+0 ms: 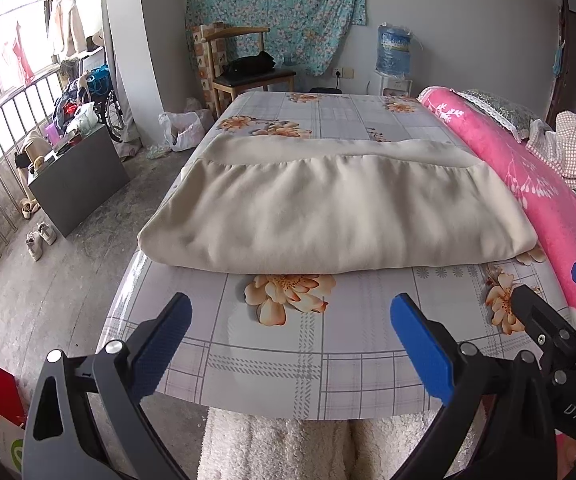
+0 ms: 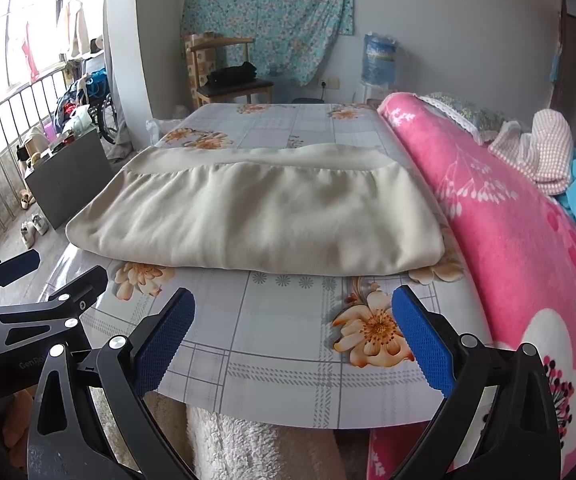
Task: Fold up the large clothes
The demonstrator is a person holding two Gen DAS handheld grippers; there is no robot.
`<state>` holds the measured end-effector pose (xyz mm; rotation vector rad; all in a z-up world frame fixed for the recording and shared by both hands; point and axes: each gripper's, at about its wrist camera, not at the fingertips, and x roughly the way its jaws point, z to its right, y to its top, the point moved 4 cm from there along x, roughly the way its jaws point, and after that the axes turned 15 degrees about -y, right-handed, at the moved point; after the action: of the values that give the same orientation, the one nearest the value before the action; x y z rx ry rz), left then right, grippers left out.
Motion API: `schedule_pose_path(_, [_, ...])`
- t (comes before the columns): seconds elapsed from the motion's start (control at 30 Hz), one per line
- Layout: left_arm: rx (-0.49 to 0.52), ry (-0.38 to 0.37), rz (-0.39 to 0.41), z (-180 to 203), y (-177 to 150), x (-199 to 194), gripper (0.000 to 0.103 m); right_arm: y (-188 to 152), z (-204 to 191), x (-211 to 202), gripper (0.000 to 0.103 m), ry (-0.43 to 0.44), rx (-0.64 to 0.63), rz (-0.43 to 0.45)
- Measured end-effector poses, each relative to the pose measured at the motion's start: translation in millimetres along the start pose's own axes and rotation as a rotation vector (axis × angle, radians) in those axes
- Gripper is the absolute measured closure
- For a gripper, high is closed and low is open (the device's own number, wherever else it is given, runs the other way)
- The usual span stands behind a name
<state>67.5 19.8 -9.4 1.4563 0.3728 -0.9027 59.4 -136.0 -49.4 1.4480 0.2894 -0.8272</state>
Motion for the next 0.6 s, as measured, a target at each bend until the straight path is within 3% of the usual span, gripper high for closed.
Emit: schedule_pose_path(0.6, [-0.006,0.002,-0.008,-1.0,-2.0,1.8,0.005,-4.4,-0.8,4.6,0.008,-0.003,-0.012,-0.014])
